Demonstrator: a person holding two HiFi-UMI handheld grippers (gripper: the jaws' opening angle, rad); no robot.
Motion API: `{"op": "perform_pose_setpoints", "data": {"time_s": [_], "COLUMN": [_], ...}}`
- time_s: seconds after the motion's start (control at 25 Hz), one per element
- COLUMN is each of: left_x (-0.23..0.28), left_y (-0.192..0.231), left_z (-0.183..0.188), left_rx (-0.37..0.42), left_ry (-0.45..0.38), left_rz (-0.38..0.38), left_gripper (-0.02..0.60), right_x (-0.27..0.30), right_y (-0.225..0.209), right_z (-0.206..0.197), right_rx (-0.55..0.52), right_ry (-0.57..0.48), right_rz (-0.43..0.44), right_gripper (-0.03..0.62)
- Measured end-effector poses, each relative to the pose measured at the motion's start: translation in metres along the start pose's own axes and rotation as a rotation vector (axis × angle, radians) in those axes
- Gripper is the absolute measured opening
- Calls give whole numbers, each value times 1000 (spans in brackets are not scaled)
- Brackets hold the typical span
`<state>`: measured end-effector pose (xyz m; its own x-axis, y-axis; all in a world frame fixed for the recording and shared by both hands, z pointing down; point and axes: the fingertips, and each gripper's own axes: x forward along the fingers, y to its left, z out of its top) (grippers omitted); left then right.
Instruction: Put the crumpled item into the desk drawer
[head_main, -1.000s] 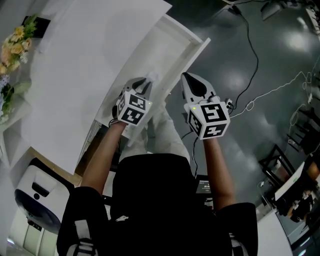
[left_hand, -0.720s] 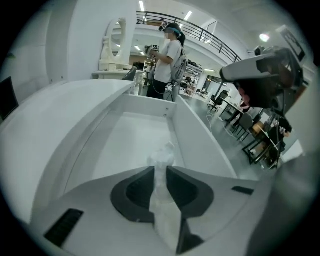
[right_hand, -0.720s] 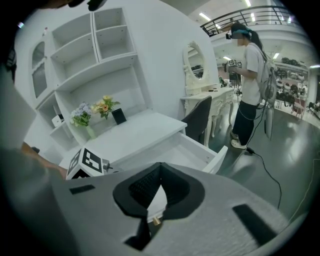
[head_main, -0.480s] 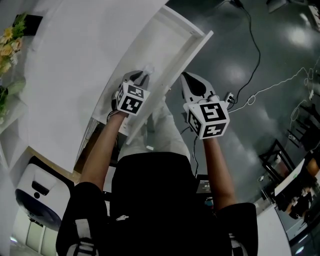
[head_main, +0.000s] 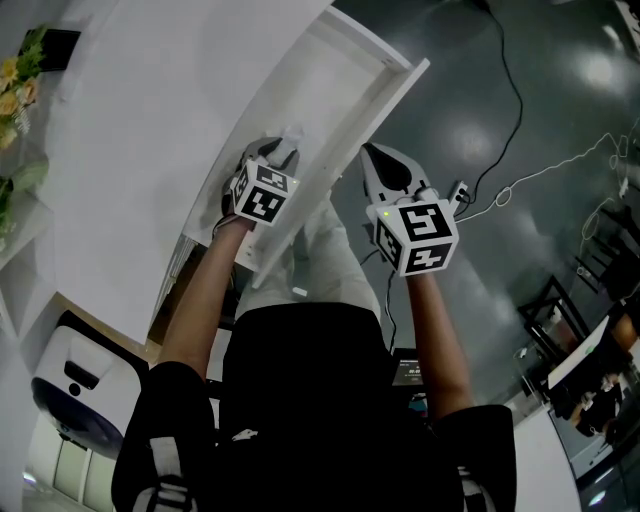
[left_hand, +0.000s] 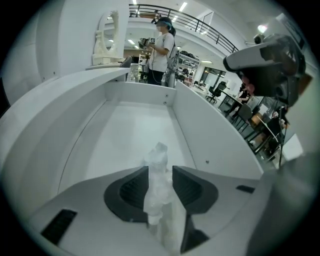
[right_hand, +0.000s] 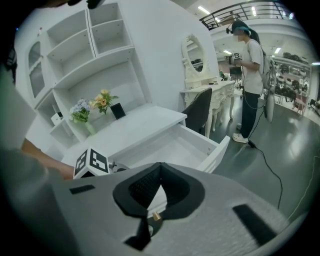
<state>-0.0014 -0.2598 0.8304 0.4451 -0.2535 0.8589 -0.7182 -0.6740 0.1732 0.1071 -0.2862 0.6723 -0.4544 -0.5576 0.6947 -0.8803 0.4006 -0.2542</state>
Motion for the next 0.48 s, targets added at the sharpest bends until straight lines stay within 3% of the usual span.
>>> {"op": "perform_pose_setpoints", "data": {"time_s": [0.48], "left_x": [-3], "left_y": [-4], "left_z": [-1], "left_rx": [14], "left_ry": [-1], "left_rz": [-8], "left_gripper": [202], "right_x": [-2], "right_y": [2], "right_z": [0], "right_rx": [-4], "right_ry": [3], "right_rz": [3], "right_gripper": [-5]}}
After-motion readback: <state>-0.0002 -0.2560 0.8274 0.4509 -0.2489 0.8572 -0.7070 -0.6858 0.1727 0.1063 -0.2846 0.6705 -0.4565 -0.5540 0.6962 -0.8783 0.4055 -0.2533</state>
